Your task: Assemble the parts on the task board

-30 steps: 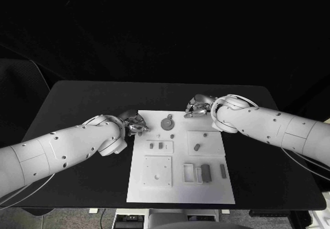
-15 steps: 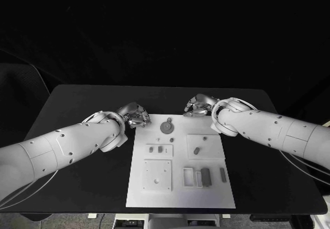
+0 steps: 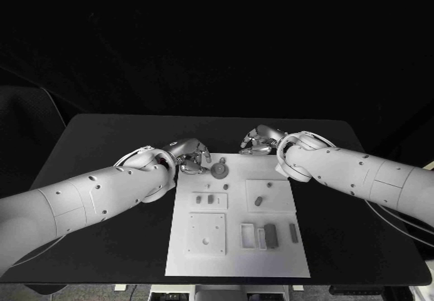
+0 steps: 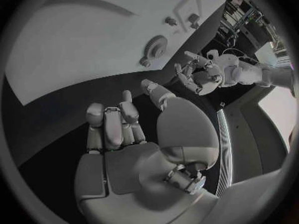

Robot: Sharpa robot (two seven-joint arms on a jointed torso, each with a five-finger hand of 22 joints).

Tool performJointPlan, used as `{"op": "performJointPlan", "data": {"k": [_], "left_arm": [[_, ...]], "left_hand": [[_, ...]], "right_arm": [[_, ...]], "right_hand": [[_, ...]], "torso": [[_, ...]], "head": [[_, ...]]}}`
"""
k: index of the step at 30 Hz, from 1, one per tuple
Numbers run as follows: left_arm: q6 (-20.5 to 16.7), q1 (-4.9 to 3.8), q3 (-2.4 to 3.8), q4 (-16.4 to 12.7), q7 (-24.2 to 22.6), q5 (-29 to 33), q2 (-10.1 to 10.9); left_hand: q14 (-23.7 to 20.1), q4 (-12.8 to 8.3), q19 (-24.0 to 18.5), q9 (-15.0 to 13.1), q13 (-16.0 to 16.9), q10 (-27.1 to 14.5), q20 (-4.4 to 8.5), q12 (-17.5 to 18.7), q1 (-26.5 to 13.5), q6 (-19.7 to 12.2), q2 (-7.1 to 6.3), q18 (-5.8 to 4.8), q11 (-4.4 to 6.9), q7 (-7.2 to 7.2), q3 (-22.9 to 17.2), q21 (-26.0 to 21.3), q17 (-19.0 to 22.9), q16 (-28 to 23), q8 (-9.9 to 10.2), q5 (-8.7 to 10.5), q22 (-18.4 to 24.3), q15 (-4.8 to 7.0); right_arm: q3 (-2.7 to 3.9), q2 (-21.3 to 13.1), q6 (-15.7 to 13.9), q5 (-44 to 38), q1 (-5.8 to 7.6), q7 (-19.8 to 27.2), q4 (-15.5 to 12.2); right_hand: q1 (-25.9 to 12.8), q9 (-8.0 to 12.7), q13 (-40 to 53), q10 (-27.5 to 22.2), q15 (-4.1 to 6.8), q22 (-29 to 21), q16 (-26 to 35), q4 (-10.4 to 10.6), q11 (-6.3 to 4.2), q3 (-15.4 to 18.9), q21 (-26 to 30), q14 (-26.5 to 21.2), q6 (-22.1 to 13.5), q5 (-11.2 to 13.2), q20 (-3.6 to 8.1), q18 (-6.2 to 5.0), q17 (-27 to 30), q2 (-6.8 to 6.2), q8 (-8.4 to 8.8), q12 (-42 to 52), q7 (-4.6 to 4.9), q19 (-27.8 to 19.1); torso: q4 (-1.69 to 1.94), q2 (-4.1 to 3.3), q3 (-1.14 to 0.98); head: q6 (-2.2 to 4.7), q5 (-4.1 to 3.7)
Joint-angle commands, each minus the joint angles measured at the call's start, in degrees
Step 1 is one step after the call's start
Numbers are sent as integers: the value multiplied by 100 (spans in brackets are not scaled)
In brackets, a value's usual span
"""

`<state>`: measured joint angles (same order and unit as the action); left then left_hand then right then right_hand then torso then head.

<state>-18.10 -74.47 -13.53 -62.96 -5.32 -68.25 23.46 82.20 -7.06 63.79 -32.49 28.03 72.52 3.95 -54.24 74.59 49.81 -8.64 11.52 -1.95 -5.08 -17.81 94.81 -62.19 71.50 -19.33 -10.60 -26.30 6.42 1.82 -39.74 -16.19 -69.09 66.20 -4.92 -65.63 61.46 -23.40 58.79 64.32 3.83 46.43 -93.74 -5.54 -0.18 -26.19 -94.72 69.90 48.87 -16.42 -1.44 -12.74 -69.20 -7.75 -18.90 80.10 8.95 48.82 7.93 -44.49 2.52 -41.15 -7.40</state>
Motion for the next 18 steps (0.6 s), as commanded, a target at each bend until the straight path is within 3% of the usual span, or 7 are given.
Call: {"op": "performJointPlan", "data": {"k": [1, 6, 8, 18], "left_arm": [[400, -2, 2, -111, -141, -549, -57], [397, -1, 2, -202, -136, -643, -171], [373, 2, 2, -187, -131, -601, -213], [732, 2, 3, -83, -17, -786, -448]], "left_hand": [[47, 11, 79, 35, 187, -24, 29, -324, 63, -69, 3, 161, 71, 14, 78, 260, -155, 180, 52, 0, -47, 1], [308, 66, 428, 106, 865, -5, 78, -1459, 152, -107, 28, 323, 258, 51, 284, 743, -748, 1007, 75, -1, -293, 79], [649, 115, 643, 97, 1025, 161, 100, -1756, 133, -12, 75, 348, 364, -32, 298, 851, -1083, 1388, 15, -3, -398, 112], [945, 149, 775, 84, 1087, 283, 120, -1883, 161, 102, 179, 348, 427, 21, 224, 871, -1465, 1699, -42, -22, -459, 122]], "right_arm": [[1, 3, 2, 22, -3, 68, 7], [1, 19, 14, 22, -3, 48, -5], [1, 21, 12, 22, -2, 41, -11], [1, 15, -14, 21, -1, -8, -38]], "right_hand": [[-47, 6, -8, 33, 45, -5, -31, 12, -14, -35, -98, 13, 19, -16, 13, -114, -4, 9, -6, 19, 47, -10], [-46, 6, -8, 34, 46, -5, -33, 11, -14, -36, -98, 20, 19, -16, 13, -114, -10, 10, -7, 19, 47, -9], [-46, 5, -8, 34, 46, -5, -35, 11, -14, -36, -99, 24, 20, -16, 13, -114, -14, 11, -7, 20, 47, -9], [-39, 5, -9, 39, 46, -5, -43, 9, -16, -44, -102, 43, 24, -18, 14, -116, -30, 27, -10, 23, 46, -5]], "torso": [[2, 1, 6], [-7, -11, 2], [-6, -12, -3], [-2, -15, -10]], "head": [[12, -8], [7, -26], [2, -28], [-49, -84]]}}
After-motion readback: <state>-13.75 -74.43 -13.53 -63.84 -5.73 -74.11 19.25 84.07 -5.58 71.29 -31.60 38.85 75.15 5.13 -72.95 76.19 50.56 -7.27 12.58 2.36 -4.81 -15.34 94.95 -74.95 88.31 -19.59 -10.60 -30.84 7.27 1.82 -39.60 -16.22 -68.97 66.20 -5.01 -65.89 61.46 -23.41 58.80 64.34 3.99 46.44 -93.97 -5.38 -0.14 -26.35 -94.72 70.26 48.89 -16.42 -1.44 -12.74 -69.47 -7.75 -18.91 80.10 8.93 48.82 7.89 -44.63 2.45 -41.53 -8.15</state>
